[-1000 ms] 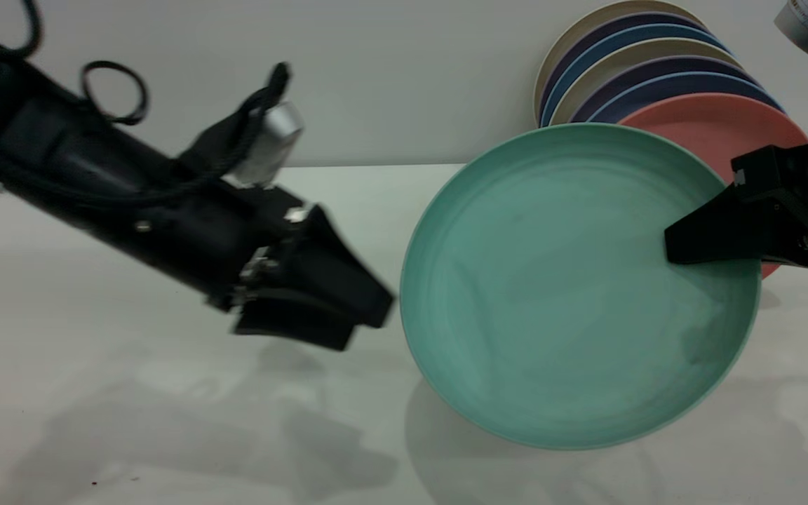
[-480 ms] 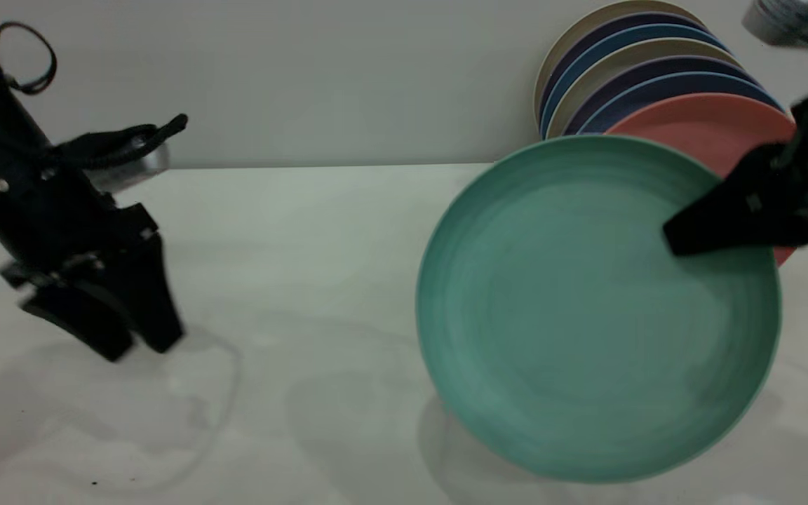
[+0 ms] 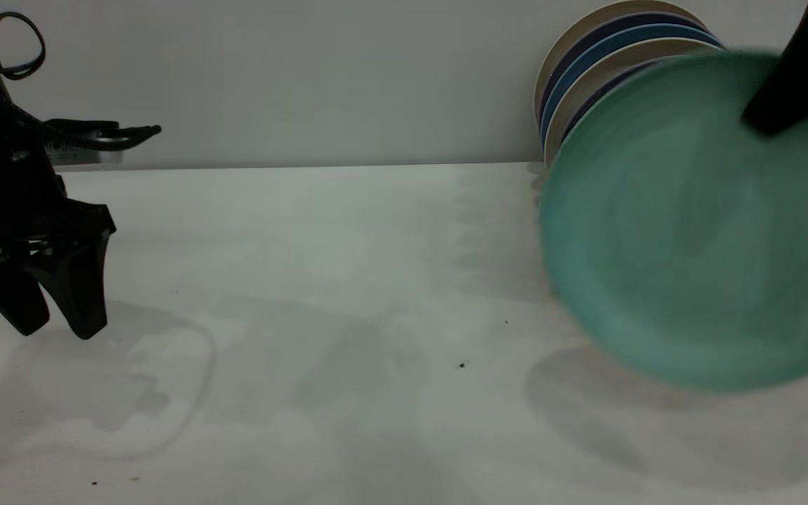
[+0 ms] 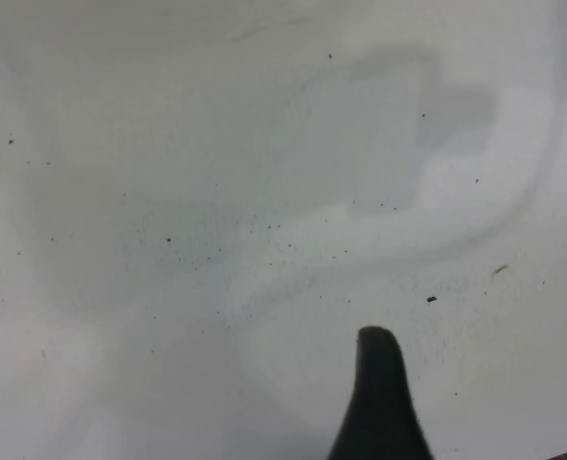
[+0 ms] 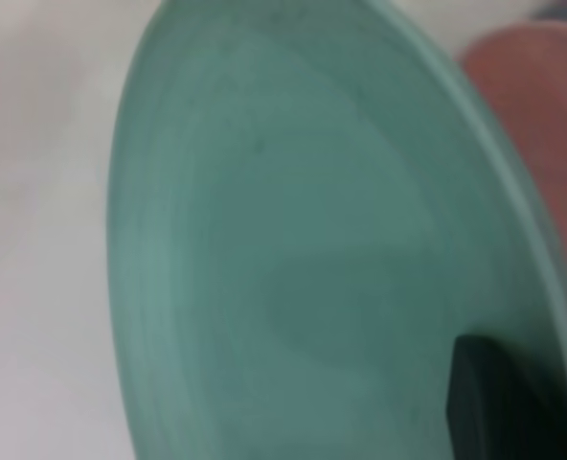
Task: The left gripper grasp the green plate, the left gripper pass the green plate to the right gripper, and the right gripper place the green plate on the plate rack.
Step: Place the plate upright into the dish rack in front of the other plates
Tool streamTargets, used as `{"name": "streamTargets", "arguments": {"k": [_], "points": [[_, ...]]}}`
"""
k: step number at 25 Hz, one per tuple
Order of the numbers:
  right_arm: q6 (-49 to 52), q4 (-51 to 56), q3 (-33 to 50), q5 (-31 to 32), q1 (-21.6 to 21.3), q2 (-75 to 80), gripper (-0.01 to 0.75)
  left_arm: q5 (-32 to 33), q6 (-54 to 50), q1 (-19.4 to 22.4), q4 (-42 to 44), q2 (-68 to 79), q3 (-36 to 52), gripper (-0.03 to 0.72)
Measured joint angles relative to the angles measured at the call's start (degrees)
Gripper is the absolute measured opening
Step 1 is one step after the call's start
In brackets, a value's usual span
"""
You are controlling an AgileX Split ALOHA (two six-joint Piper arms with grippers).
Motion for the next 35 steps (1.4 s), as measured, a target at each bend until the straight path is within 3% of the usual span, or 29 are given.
{"name": "streamTargets", "arguments": {"k": [5,11,15,23,35], "points": [[-0.3,-7.1,-5.7,0.5,0.3,0.0,0.063,-0.3,-0.1,0.0,0.0,0.0,0.0,0.584],[-5.5,-15.2,-6.1,-3.0,4.6,0.0,0.063,-0.7,-0.1,0.0,0.0,0.0,0.0,0.584],[-7.1,-17.2,-6.1,-6.2,6.7,0.0,0.063,-0.7,-0.1,0.0,0.0,0.0,0.0,0.584],[-9.6,-18.7,-6.3,-8.6,6.9,0.2,0.063,-1.8,-0.2,0.0,0.0,0.0,0.0,0.583],[-9.7,-19.3,-16.4,-3.1,6.9,6.4,0.061,-2.4,-0.2,0.0,0.0,0.0,0.0,0.582]]}}
